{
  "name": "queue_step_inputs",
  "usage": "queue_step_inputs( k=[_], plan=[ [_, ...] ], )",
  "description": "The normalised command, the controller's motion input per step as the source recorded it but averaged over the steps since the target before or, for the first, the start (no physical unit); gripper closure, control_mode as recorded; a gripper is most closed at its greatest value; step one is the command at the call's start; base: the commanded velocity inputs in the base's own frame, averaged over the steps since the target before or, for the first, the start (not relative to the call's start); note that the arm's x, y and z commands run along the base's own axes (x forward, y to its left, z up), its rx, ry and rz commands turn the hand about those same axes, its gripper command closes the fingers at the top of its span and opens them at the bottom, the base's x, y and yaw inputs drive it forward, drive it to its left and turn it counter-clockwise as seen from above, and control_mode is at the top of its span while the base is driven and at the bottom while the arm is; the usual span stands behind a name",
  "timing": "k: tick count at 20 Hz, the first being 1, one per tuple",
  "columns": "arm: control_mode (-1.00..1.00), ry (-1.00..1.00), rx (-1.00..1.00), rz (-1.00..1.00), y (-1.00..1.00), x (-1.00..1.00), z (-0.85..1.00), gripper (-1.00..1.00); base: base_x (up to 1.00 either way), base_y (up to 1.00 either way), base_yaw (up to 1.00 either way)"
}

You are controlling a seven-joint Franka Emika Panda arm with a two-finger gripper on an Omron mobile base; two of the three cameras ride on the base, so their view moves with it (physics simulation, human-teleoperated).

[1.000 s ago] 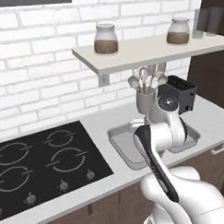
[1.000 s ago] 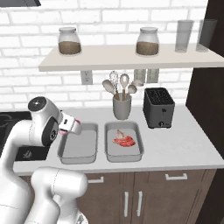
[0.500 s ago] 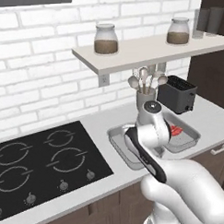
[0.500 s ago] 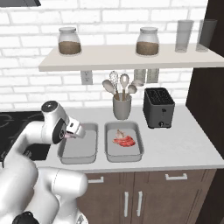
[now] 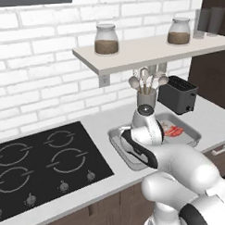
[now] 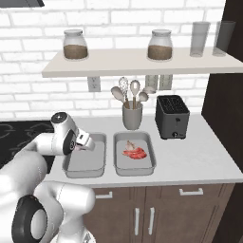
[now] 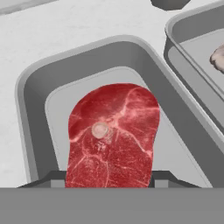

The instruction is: Place one garlic and one steak in each tupperware on the nearby counter, to pack two identical lunches.

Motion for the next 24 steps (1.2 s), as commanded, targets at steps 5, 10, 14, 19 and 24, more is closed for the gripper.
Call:
queue_step_inputs(
  k=[5, 10, 14, 19, 24],
  plan=[
    [-1.0, 0.0, 0.0, -0.02, 0.0, 0.34, -0.37, 1.0, 0.0, 0.0, 0.0],
    [-1.0, -0.03, 0.0, 0.0, 0.0, 0.21, -0.14, -1.0, 0.0, 0.0, 0.0],
    [-1.0, -0.03, 0.0, 0.0, 0.0, 0.0, 0.0, -1.0, 0.0, 0.0, 0.0],
    [-1.0, -0.07, 0.0, 0.0, -0.01, 0.0, 0.02, -1.0, 0.0, 0.0, 0.0],
    [-1.0, -0.16, 0.0, 0.0, 0.0, -0.56, 0.66, -1.0, 0.0, 0.0, 0.0]
  ],
)
